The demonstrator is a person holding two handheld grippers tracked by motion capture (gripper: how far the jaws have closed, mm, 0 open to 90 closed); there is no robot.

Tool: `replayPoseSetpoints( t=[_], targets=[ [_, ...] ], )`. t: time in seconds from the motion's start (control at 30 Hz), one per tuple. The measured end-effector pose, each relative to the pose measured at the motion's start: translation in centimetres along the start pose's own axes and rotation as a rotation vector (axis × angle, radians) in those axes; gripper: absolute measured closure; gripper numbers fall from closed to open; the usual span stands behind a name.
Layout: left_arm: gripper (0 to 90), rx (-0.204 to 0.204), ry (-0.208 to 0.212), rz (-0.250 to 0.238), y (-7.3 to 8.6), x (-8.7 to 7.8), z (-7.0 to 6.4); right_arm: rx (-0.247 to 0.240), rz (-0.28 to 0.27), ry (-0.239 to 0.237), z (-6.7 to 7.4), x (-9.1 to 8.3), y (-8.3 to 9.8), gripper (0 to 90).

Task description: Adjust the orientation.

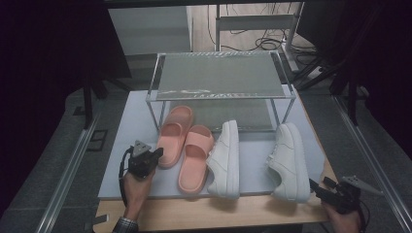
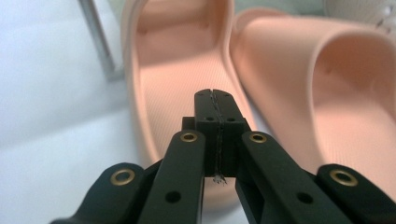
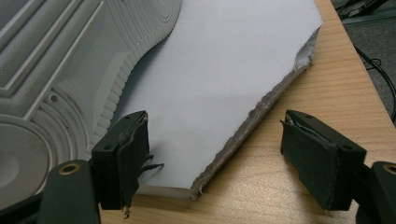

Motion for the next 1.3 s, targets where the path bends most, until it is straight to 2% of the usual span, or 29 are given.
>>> replayPoseSetpoints(
  t=[0.3,0.57,0.63,0.9,1.3],
  targets=[
    [89.8,0.013,-0.008,0.04,3.3,-1.1,-0.5,-0.001,0.0,0.004,0.0,0.0,0.0,23.9],
    [89.7,0.055,-0.012,0.088,4.5,-0.2,-1.2,-0.001,0.0,0.005,0.0,0.0,0.0,23.9],
    [89.7,0.044,-0.004,0.083,4.3,0.0,-1.0,-0.001,0.0,0.005,0.0,0.0,0.0,23.9],
    [89.7,0.045,-0.026,0.092,3.6,0.9,-0.4,-0.001,0.0,0.005,0.0,0.0,0.0,23.9],
    [89.7,0.033,-0.037,0.086,2.0,2.9,-0.1,-0.001,-0.001,0.003,0.0,0.0,0.0,24.0]
  ],
)
Point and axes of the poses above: each handheld gripper's, and its own axes: x roughly forward along the jaws, y roughly out of its underside, z roughly to its left, the point moved 10 cm from there along x, roughly forward along the jaws, and after that the axes turned 4 degrees about x, right-handed, at the moved point
